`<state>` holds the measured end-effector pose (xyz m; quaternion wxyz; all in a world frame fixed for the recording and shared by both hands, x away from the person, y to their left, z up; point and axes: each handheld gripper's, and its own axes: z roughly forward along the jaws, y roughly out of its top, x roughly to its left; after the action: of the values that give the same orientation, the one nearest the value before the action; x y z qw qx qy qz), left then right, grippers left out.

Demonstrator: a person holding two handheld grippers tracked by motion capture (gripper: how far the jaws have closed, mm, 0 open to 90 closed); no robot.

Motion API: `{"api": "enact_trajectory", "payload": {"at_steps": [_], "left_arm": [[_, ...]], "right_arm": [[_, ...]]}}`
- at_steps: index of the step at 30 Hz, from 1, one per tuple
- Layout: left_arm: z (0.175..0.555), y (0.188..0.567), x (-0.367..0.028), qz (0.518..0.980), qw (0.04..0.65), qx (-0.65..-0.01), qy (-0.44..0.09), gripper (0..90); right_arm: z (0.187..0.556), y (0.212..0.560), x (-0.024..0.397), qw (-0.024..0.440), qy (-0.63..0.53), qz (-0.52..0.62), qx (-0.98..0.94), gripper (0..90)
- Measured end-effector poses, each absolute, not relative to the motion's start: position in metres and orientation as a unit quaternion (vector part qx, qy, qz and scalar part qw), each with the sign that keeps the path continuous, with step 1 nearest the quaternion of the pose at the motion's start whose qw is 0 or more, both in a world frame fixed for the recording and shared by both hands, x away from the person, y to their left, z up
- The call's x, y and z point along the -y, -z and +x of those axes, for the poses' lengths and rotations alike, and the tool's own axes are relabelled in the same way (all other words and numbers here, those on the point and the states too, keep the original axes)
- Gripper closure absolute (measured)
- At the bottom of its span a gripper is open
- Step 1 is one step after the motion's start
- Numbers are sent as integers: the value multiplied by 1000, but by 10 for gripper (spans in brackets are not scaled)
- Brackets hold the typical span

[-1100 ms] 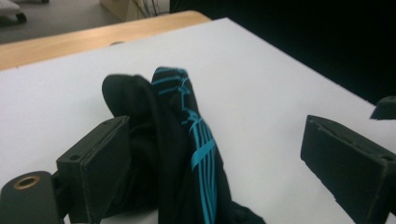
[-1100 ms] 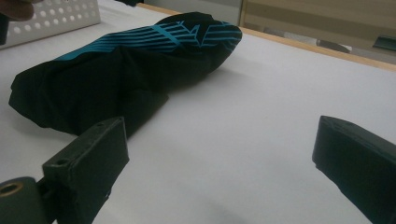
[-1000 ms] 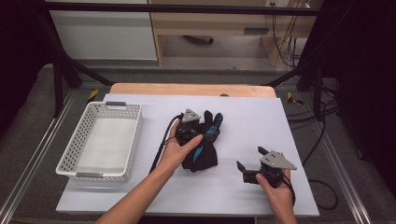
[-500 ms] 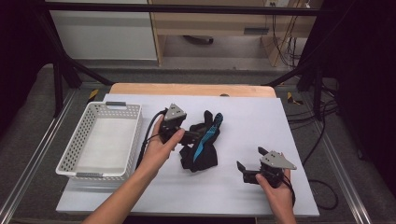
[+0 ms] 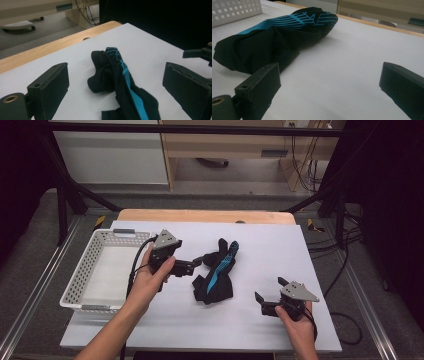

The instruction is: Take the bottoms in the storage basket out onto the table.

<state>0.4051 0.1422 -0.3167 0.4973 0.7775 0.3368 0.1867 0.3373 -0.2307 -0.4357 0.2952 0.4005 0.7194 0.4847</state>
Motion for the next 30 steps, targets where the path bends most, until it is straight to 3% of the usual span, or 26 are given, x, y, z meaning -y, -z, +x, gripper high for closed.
{"api": "enact_trajectory", "payload": {"at_steps": [30], "left_arm": [[380, 321, -235, 748, 501, -379, -214, 69]], "right_arm": [[337, 435, 233, 291, -480, 406, -721, 44]]}}
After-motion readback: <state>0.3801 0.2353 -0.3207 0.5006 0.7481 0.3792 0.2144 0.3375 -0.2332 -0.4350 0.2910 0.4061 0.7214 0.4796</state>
